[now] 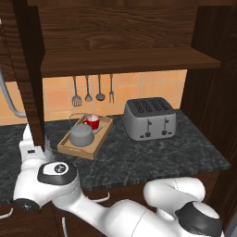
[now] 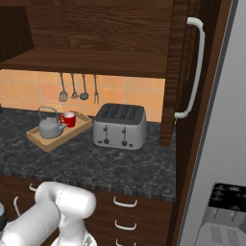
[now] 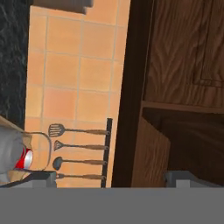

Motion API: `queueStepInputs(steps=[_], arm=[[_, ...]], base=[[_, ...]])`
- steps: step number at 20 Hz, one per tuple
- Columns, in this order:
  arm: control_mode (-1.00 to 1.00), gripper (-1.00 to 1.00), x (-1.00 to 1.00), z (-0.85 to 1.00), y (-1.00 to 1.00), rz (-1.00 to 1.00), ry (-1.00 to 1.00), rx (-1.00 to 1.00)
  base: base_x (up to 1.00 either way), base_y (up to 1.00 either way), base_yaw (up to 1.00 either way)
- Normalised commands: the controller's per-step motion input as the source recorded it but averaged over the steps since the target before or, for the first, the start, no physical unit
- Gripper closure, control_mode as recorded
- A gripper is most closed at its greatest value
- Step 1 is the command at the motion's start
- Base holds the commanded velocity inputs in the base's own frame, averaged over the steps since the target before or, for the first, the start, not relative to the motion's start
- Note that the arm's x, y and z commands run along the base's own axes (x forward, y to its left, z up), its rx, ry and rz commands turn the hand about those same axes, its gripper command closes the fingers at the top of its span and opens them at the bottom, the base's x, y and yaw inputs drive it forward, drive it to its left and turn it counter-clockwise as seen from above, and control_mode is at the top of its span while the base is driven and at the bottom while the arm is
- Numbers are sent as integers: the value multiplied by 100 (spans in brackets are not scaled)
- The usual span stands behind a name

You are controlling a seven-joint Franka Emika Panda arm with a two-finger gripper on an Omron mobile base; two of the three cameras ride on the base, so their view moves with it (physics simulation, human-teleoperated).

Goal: Pick the kettle from the counter and place it on the tray. Then pick the mug from the cabinet and place it on the tray. Then close the cabinet doors.

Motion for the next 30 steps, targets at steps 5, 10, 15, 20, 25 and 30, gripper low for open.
queueStepInputs(steps=[5, 10, 15, 20, 25, 30], arm=[[-100, -100, 0, 22, 45, 0, -13, -5], [-100, -100, -7, 53, 7, -10, -17, -1], [-100, -100, -15, 48, -6, -19, -9, 0], [-100, -100, -15, 49, -1, -19, -7, 0], [-100, -100, -14, 54, -8, -15, -7, 0], [-100, -100, -17, 41, -42, -19, -3, 5]], base=[[0, 0, 0], [0, 0, 0], [0, 0, 0], [0, 0, 0], [0, 0, 0], [0, 0, 0]])
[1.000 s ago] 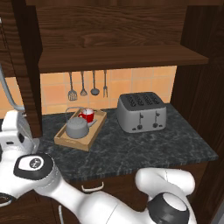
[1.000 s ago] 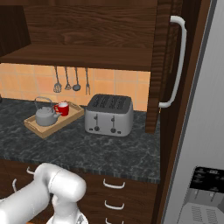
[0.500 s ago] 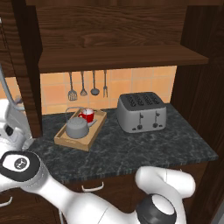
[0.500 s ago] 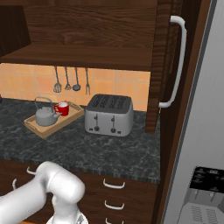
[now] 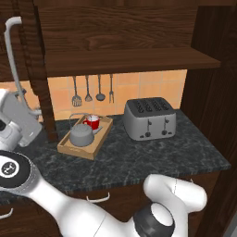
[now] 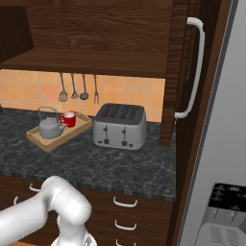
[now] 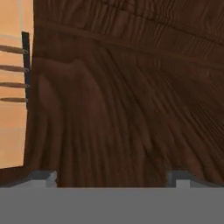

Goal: Pick the kettle from the counter and place it on the tray. Then pick the mug from the cabinet and place it on the tray. Then close the cabinet doors.

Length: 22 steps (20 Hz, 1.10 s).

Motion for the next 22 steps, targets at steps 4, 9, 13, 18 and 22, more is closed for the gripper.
queueStepInputs(steps=[4, 9, 13, 18, 22], arm=[[-100, -100, -6, 24, -74, -13, 0, 11], [-100, -100, 6, 19, -93, -2, 0, 12], [-100, -100, 15, 10, -94, 3, 0, 9], [-100, -100, 27, 6, -83, 13, 3, 5], [-100, -100, 25, 7, -86, 16, 4, 4]], base=[[0, 0, 0], [0, 0, 0], [0, 0, 0], [0, 0, 0], [0, 0, 0]])
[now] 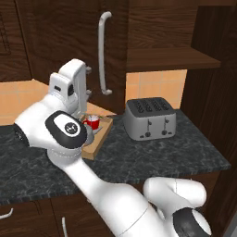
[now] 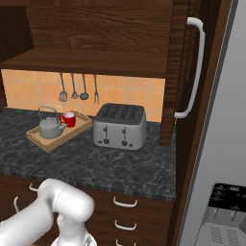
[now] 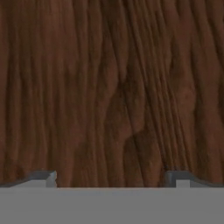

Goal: Pick the kettle from the counter and place it on the tray. Then pick the mug from the cabinet and place it on the tray. Then close the cabinet doors.

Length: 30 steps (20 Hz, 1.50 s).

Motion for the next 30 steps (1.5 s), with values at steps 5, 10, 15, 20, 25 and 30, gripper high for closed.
queueStepInputs(steps=[5, 10, 15, 20, 25, 30], arm=[[-100, -100, 27, 11, -85, 19, 2, 9], [-100, -100, 47, 23, -56, 29, 2, 14], [-100, -100, 64, 29, -18, 24, 12, 8], [-100, -100, 72, 2, -20, 24, 5, 2], [-100, -100, 72, -14, -29, 27, 0, 0], [-100, -100, 86, -3, -11, 20, 5, 0]], base=[[0, 0, 0], [0, 0, 0], [0, 0, 0], [0, 0, 0], [0, 0, 0], [0, 0, 0]])
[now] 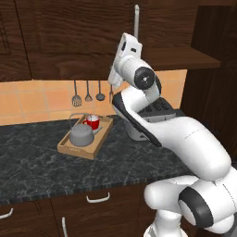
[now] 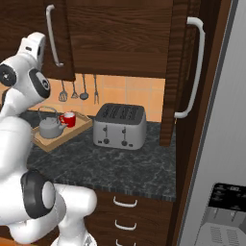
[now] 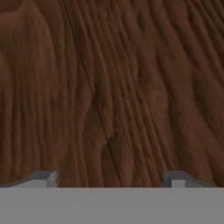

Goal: Pick the kettle from the counter and place it on the tray. Then pick the mug from the cabinet and place it on the tray. Then close the cabinet doors.

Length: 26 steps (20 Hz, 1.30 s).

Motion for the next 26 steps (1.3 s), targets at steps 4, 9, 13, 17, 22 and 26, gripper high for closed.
queueStepInputs(steps=[4, 9, 13, 17, 22, 26], arm=[[-100, -100, 83, 0, 2, 5, 15, 0], [-100, -100, 76, 0, 11, 0, 20, 0], [-100, -100, 67, -5, 21, 0, 23, -2], [-100, -100, -27, -23, 15, 0, 3, -7], [-100, -100, -99, -4, 2, -1, 0, 0], [-100, -100, -100, 1, -1, 0, 0, 0]], base=[[0, 0, 0], [0, 0, 0], [0, 0, 0], [0, 0, 0], [0, 0, 0], [0, 0, 0]])
